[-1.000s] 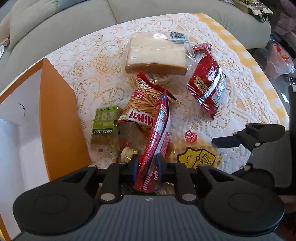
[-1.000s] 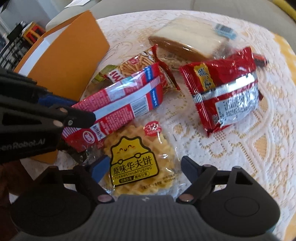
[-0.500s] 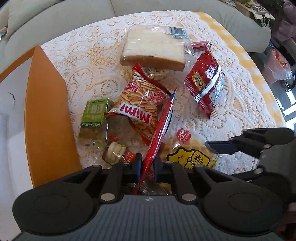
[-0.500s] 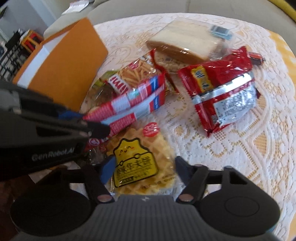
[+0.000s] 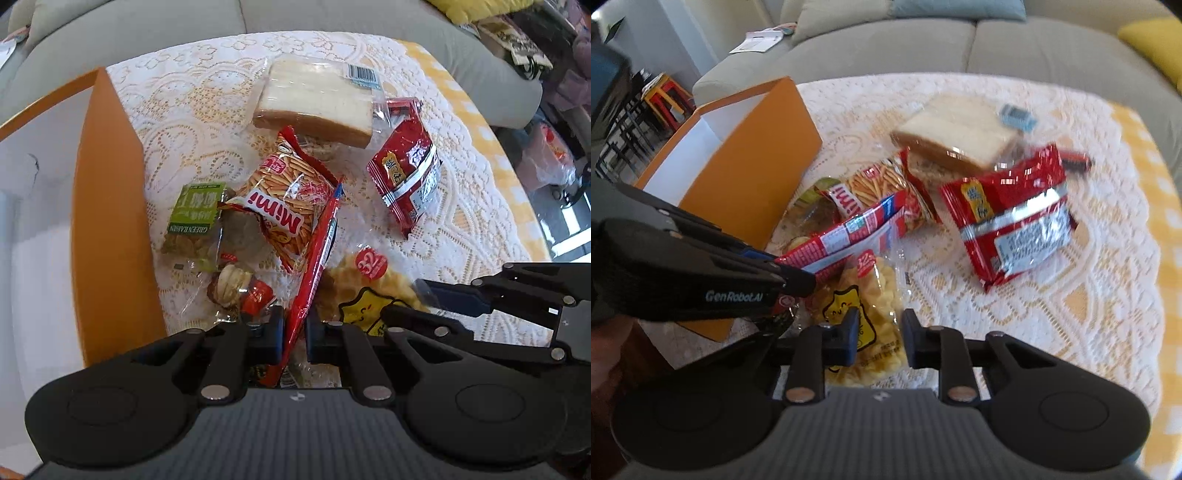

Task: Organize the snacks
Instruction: 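Carry the wafer pack in the left tool over the box while the right tool carries the waffle bag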

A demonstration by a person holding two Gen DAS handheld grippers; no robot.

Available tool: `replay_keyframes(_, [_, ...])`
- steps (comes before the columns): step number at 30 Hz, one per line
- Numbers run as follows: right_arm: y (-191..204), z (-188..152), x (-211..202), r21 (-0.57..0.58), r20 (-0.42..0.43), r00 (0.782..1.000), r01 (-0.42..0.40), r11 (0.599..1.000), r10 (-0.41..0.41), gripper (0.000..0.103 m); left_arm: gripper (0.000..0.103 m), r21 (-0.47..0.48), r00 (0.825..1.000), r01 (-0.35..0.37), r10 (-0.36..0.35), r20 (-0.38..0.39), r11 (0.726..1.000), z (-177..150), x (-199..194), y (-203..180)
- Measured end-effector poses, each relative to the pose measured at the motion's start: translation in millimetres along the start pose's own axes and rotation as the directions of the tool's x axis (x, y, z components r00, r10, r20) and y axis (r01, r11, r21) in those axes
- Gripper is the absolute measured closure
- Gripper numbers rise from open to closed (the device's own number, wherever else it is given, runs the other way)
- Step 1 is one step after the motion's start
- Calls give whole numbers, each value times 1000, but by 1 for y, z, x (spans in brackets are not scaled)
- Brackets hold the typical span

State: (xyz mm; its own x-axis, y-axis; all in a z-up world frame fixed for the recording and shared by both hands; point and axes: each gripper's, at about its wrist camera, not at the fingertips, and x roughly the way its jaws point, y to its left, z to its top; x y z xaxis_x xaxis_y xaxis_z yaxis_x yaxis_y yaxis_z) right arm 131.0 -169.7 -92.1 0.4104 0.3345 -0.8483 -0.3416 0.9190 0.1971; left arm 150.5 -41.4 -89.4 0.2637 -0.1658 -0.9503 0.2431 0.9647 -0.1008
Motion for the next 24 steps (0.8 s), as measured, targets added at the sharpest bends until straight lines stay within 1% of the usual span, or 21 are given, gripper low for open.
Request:
replay_keyframes(5, [4,2,-18,-20,35,999,30,999,-30,83,95,-10,999,17,-16,42,1000,-4,-19,1])
replay_keyframes(11, [15,1,-40,-71,72,994,89,993,-84,84,96,-35,994,41,-37,99,999,-9,-43,1])
replay_keyframes(14, [22,5,-52,-96,91,992,99,990,-90,84,96,-45,990,41,-34,137,998,-10,-58,3])
replay_keyframes(19, [40,15,-71,-164,139,981,156,974,-134,84,96,-78,978,61,-44,201,995,-13,-88,15])
replay_keyframes(24, [58,33,-86,-204,179,976,156,967,-120,84,96,-123,965,62,-28,260,990,-16,-119,33])
